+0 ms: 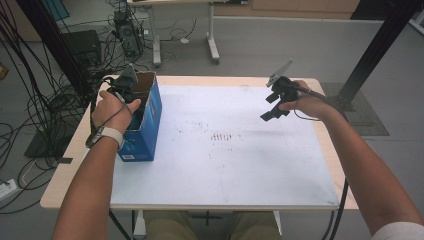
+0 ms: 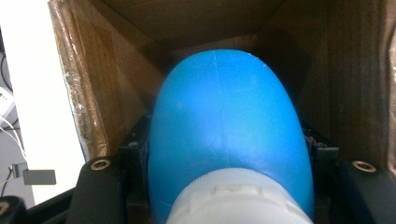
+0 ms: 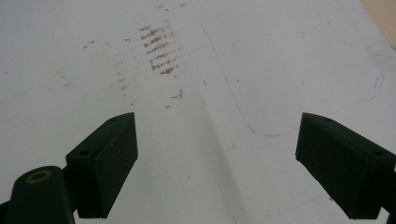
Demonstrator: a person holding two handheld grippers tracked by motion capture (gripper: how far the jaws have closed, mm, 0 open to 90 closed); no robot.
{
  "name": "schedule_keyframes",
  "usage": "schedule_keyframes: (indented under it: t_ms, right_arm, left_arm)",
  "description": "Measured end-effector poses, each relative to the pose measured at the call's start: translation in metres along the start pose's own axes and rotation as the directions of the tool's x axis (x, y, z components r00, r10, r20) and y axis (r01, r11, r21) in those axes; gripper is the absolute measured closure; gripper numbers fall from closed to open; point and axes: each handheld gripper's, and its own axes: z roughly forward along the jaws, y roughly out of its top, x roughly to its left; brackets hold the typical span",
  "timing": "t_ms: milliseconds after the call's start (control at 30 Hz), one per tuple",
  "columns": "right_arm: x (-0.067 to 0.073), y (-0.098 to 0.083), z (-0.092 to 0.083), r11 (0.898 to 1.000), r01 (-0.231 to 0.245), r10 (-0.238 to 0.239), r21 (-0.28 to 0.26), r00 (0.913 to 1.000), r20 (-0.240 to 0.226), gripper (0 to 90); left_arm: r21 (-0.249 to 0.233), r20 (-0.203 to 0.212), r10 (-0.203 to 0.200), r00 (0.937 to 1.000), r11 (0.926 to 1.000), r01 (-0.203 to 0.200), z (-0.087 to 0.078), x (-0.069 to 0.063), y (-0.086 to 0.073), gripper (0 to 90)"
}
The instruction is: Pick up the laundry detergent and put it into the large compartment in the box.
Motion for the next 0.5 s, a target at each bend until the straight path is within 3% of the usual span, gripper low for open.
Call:
schedule_keyframes:
  t_ms: [500]
  right_arm:
    - [0.0006,0.0002,-0.0003,1.000,-0.004,0.004,-0.004,1.0000,0.001,12.6]
  left_arm:
    - [0.002,0.003,-0.002,1.0000,1.0000,0.002,0.0001,0.0007,-0.0003,37.3]
